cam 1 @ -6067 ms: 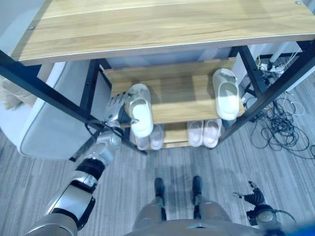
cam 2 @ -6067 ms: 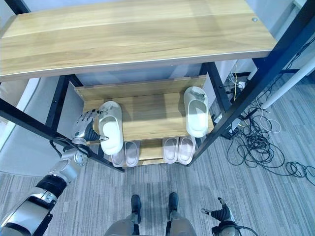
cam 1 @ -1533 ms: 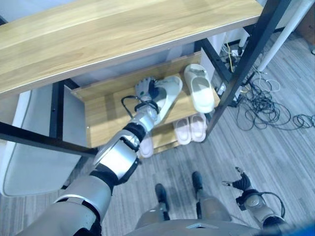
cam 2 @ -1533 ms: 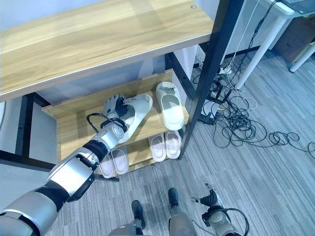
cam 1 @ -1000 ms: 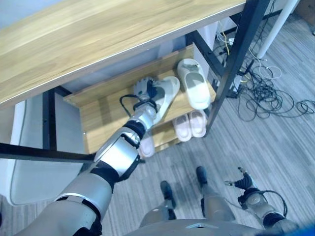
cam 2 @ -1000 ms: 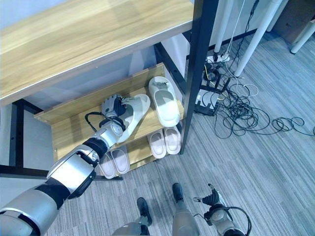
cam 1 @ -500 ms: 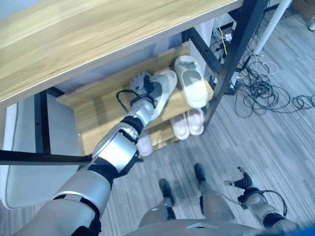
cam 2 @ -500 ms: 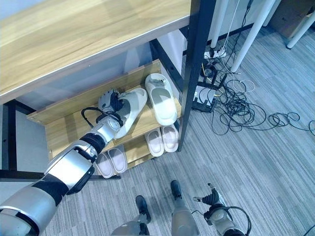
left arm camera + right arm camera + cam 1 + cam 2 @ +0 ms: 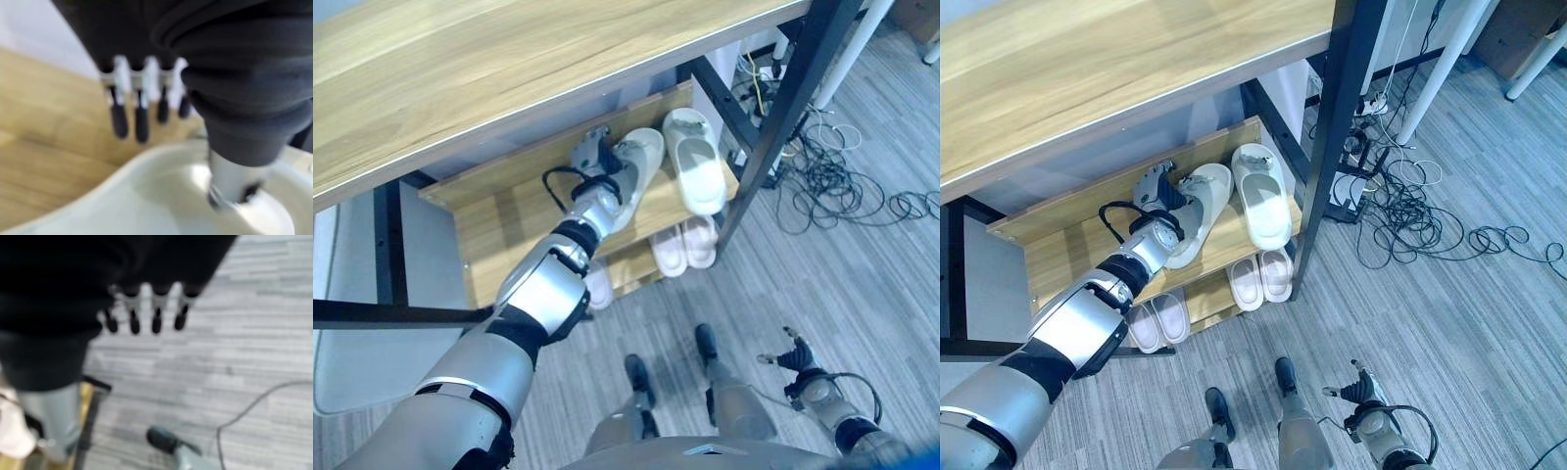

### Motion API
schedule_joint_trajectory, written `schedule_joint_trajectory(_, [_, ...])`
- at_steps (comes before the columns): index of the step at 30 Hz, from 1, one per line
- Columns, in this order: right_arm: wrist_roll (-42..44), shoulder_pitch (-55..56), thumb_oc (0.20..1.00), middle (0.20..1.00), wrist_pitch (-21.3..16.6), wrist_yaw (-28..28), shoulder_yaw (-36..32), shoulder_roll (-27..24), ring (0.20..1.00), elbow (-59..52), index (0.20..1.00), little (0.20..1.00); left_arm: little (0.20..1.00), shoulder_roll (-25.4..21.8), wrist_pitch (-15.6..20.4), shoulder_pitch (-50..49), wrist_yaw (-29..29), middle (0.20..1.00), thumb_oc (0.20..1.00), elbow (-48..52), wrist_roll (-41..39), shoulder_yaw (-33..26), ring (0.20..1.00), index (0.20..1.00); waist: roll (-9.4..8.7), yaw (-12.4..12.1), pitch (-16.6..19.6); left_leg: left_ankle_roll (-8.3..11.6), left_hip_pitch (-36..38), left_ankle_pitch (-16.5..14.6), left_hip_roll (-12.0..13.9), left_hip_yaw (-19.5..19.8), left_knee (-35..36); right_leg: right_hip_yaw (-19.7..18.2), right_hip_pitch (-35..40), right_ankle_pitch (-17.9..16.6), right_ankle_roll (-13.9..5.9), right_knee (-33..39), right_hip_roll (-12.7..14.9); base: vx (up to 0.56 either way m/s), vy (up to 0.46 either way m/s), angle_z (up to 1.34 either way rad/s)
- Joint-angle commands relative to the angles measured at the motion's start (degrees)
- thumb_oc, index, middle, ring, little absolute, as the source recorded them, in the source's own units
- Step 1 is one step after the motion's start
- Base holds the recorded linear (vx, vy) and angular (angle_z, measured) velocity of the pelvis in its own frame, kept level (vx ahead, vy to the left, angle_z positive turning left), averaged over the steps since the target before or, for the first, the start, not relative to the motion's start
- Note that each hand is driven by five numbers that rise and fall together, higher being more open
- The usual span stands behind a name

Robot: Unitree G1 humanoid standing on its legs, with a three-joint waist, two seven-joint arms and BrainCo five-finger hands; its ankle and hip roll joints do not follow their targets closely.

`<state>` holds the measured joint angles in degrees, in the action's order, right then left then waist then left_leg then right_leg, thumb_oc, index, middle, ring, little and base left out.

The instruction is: Arrange the slippers neatly on the shoe rack.

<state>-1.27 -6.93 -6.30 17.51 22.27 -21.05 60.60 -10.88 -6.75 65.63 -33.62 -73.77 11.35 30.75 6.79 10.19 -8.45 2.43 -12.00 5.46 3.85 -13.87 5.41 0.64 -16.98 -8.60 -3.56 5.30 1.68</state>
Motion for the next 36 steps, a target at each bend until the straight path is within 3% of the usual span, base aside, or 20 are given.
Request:
schedule_joint_trajectory(1, [1.4, -0.7, 1.000, 1.000, -0.7, -0.2, 1.1, -1.7, 1.000, 1.8, 1.000, 1.000, 1.000, -1.1, 3.5, 5.5, -0.1, 1.000, 1.000, -4.4, -5.9, -6.2, 1.000, 1.000, 0.48, -0.3, -1.3, 2.80, -0.9, -1.6, 1.3, 4.9, -0.4, 3.3, -0.8, 5.9, -3.61, -3.4, 2.8, 0.00, 0.000, 0.00])
schedule_joint_trajectory(6, [1.6, -1.2, 1.000, 1.000, -0.2, -0.3, 1.2, -0.8, 1.000, 3.0, 1.000, 1.000, 1.000, -0.2, 5.3, 7.0, -0.2, 1.000, 1.000, -2.3, -10.3, -6.6, 1.000, 1.000, 1.18, -0.8, -1.1, 2.71, -0.5, -1.5, 1.1, 5.3, -0.4, 3.6, 0.0, 6.0, -3.64, -3.2, 2.9, 0.00, 0.000, 0.00])
schedule_joint_trajectory(13, [2.5, -1.1, 1.000, 1.000, -0.1, -0.6, 0.7, 0.0, 1.000, 3.7, 1.000, 1.000, 1.000, -0.3, 5.6, 7.0, -0.8, 1.000, 1.000, 0.6, -10.2, -5.8, 1.000, 1.000, 1.67, -1.5, -1.1, 2.56, 0.0, -1.5, 0.8, 5.7, -0.4, 4.3, 1.0, 6.2, -3.71, -3.1, 2.9, 0.00, 0.000, 0.00])
schedule_joint_trajectory(28, [4.5, -0.3, 1.000, 1.000, 1.4, -0.4, -3.4, 2.7, 1.000, 5.8, 1.000, 1.000, 1.000, -3.2, 6.8, -13.9, -1.2, 1.000, 1.000, 17.3, -5.8, -9.5, 1.000, 1.000, 0.68, -6.0, -0.7, 2.61, 1.2, -1.2, 0.2, 8.8, -0.4, 7.9, 4.7, 6.9, -3.50, -2.6, 3.5, -0.01, 0.000, 0.12])
schedule_joint_trajectory(31, [4.2, -1.1, 1.000, 1.000, 2.9, -0.4, -3.5, 3.3, 1.000, 5.9, 1.000, 1.000, 1.000, -0.8, 13.3, -20.1, 4.9, 1.000, 1.000, 19.9, -24.7, -14.1, 1.000, 1.000, 0.98, -6.7, -0.2, 2.55, 1.4, -1.1, 0.0, 9.0, -0.4, 8.3, 5.2, 6.7, -3.55, -2.2, 3.8, -0.01, 0.037, 0.14])
schedule_joint_trajectory(36, [3.7, -0.9, 1.000, 1.000, 4.4, -0.8, -3.8, 4.0, 1.000, 4.4, 1.000, 1.000, 1.000, -0.3, 16.9, -26.2, 10.5, 1.000, 1.000, 30.7, -37.5, -11.6, 1.000, 1.000, 1.58, -7.1, 0.8, 2.30, 2.1, -1.3, -0.5, 9.2, -0.4, 8.7, 6.2, 6.5, -3.70, -2.1, 4.2, 0.00, 0.025, 0.05])
